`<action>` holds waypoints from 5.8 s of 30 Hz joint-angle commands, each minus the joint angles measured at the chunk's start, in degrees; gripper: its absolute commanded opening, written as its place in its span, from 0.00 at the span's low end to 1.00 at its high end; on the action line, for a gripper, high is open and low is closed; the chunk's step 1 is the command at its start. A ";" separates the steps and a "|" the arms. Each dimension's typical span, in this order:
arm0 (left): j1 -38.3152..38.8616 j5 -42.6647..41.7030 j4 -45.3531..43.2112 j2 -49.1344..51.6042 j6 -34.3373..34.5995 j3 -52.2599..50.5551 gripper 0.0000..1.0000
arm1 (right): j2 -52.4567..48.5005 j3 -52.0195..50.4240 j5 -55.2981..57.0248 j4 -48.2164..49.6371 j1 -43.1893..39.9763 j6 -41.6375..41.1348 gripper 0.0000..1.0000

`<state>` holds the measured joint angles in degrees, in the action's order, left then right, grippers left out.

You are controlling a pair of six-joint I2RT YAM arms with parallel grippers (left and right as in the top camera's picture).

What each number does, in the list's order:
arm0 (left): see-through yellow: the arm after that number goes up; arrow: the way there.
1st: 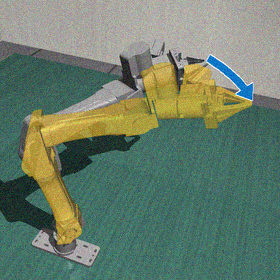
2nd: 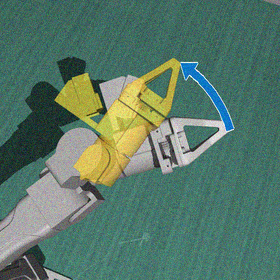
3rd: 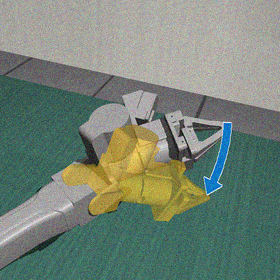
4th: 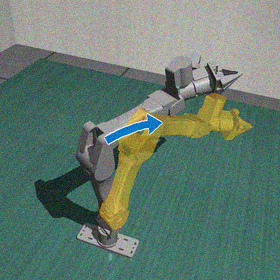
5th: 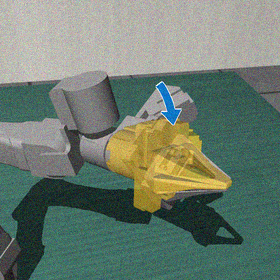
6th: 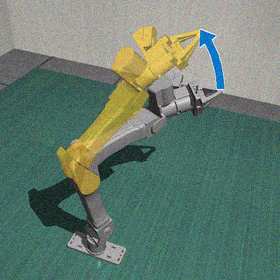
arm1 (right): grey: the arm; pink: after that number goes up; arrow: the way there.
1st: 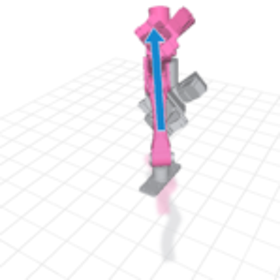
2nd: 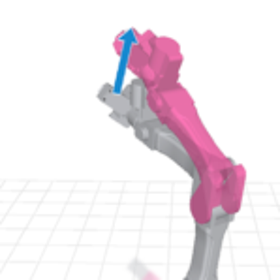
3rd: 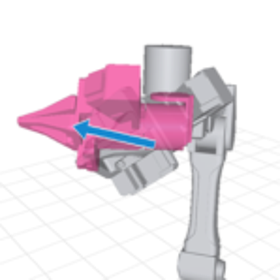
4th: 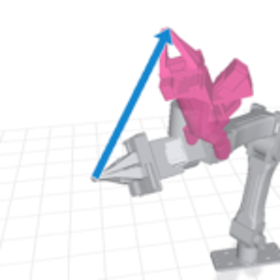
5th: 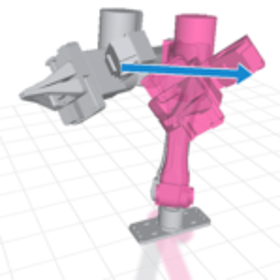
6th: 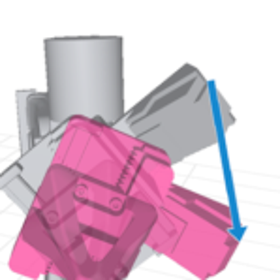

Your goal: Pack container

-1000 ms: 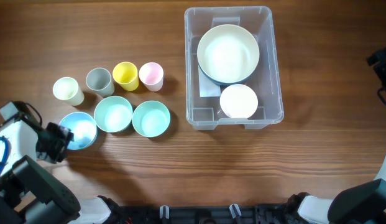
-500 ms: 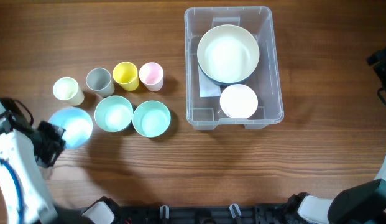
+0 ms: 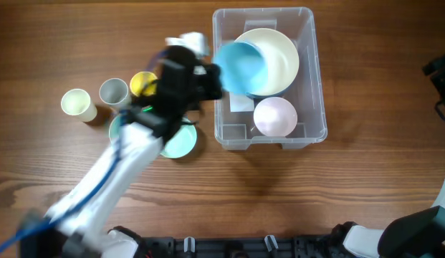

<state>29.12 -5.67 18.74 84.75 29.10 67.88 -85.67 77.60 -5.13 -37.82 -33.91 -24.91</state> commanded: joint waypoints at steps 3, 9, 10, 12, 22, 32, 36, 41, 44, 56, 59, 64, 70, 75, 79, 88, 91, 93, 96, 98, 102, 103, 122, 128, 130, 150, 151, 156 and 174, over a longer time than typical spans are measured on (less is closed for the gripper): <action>5.16 1.01 -0.35 14.99 -3.43 5.57 0.04 | -0.26 0.28 -0.31 0.09 0.20 -0.79 1.00; 5.68 -3.28 0.63 16.63 -5.77 5.77 0.04 | -0.26 0.28 -0.31 0.11 0.20 -0.76 1.00; 6.05 -3.30 0.74 16.74 -6.01 5.77 0.04 | -0.26 0.28 -0.31 0.11 0.20 -0.76 1.00; 7.10 -3.48 0.11 16.85 -6.01 5.77 0.04 | -0.26 0.28 -0.31 0.11 0.20 -0.76 1.00; 7.87 -0.46 9.84 16.13 -6.43 13.75 0.42 | -0.26 0.28 -0.31 0.11 0.20 -0.76 1.00; -15.15 10.54 54.49 4.20 -6.16 30.01 0.51 | -0.26 0.28 -0.31 0.11 0.20 -0.76 1.00; -29.73 9.55 63.12 4.17 -4.48 24.30 0.50 | -0.26 0.28 -0.31 0.11 0.20 -0.76 0.99; -40.57 -0.22 50.36 4.17 -4.68 5.14 0.56 | -0.26 0.28 -0.31 0.11 0.20 -0.76 1.00; -43.76 -2.75 40.26 4.17 -4.68 -6.95 0.56 | -0.26 0.28 -0.31 0.11 0.20 -0.79 1.00; -44.46 3.54 26.45 4.28 -4.70 -18.56 0.26 | -0.26 0.28 -0.31 0.09 0.17 -0.76 1.00; -44.48 3.61 26.73 4.17 -4.68 -18.49 0.04 | -0.26 0.28 -0.31 0.11 0.20 -0.76 1.00; -44.46 3.61 31.74 0.31 -4.68 -17.73 0.04 | -0.26 0.28 -0.31 0.11 0.20 -0.74 1.00; -41.35 -5.35 44.13 -14.64 -7.93 -5.27 0.04 | -0.26 0.28 -0.31 0.11 0.20 -0.79 1.00; -23.08 -10.32 36.61 -18.05 -8.02 4.15 0.04 | -0.26 0.28 -0.31 0.11 0.20 -0.76 1.00; -3.96 -5.42 17.40 -10.45 -6.16 4.26 0.04 | -0.26 0.28 -0.31 0.11 0.20 -0.79 1.00; 8.04 -4.11 10.14 16.94 -9.31 11.93 0.04 | -0.26 0.28 -0.31 0.09 0.20 -0.76 1.00; 8.00 -2.91 10.64 19.12 -9.25 11.93 0.04 | -0.26 0.28 -0.31 0.11 0.20 -0.76 1.00; 8.20 -3.04 10.49 19.15 -9.44 11.93 0.08 | -0.26 0.28 -0.31 0.11 0.20 -0.79 1.00; 8.66 -4.17 9.40 19.12 -10.58 12.02 0.17 | -0.26 0.28 -0.31 0.11 0.20 -0.79 1.00; 8.63 -5.86 8.61 19.12 -11.13 12.15 0.17 | -0.26 0.28 -0.31 0.11 0.20 -0.76 1.00; 8.46 -5.81 12.72 17.57 -11.15 15.23 0.33 | -0.26 0.28 -0.31 0.11 0.20 -0.76 1.00; 8.20 -5.46 15.45 16.39 -11.13 17.11 0.36 | -0.26 0.28 -0.31 0.11 0.17 -0.79 1.00; -20.31 -7.10 35.52 6.91 -4.70 -6.01 0.44 | -0.26 0.28 -0.31 0.11 0.20 -0.76 1.00; -17.84 -6.93 23.80 6.93 -3.10 -16.13 0.40 | -0.26 0.28 -0.31 0.11 0.20 -0.79 1.00; -17.11 -6.40 22.97 6.93 -3.13 -16.24 0.31 | -0.26 0.28 -0.31 0.11 0.20 -0.76 1.00; -6.60 -3.45 34.56 -4.13 -6.80 17.90 0.04 | -0.26 0.28 -0.31 0.09 0.20 -0.76 1.00; -4.28 -3.48 31.74 -2.97 -6.75 17.90 0.04 | -0.26 0.28 -0.31 0.09 0.20 -0.76 1.00; 5.57 -3.69 24.48 8.87 -5.49 17.90 0.04 | -0.26 0.28 -0.31 0.11 0.20 -0.76 1.00; 4.85 -4.96 29.38 13.64 -6.38 26.51 0.39 | -0.26 0.28 -0.31 0.09 0.20 -0.76 1.00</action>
<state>38.17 -9.96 44.62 104.51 23.62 89.67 -85.67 77.60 -5.15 -37.85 -33.91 -25.32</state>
